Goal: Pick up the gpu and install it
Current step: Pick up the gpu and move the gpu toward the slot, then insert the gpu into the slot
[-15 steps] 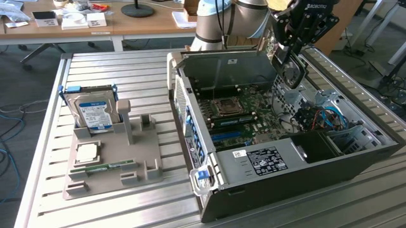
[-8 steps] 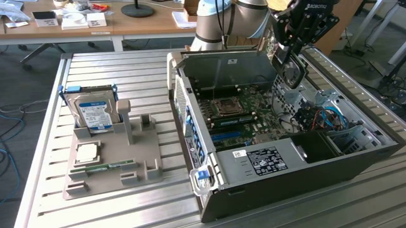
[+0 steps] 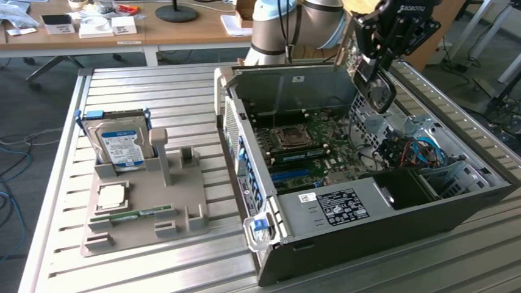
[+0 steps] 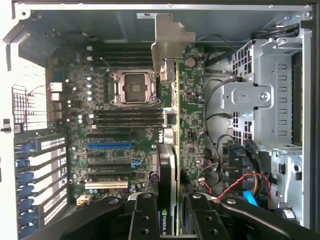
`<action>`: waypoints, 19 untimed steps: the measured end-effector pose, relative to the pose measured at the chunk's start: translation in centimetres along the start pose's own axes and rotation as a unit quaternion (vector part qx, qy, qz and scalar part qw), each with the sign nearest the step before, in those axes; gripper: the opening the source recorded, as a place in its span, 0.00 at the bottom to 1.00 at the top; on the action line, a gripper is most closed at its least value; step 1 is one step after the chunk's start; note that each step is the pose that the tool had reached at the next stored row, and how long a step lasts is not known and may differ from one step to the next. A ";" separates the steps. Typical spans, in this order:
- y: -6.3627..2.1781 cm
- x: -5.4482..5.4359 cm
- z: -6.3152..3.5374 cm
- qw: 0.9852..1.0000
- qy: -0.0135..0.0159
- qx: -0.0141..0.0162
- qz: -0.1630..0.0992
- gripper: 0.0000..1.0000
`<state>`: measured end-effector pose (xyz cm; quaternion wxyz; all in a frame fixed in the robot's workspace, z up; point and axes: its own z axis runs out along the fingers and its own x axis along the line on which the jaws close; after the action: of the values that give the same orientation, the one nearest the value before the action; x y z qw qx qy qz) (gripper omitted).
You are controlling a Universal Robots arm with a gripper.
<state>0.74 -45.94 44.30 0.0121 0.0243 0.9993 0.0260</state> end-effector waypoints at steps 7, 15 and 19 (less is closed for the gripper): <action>0.14 -3.0 0.14 1.000 0.000 0.000 0.000 0.27; 0.14 -3.1 0.16 1.000 0.000 0.000 0.000 0.27; 0.15 -3.1 0.15 1.000 0.000 0.000 0.000 0.27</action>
<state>3.89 -45.94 44.23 0.0121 0.0242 0.9993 0.0260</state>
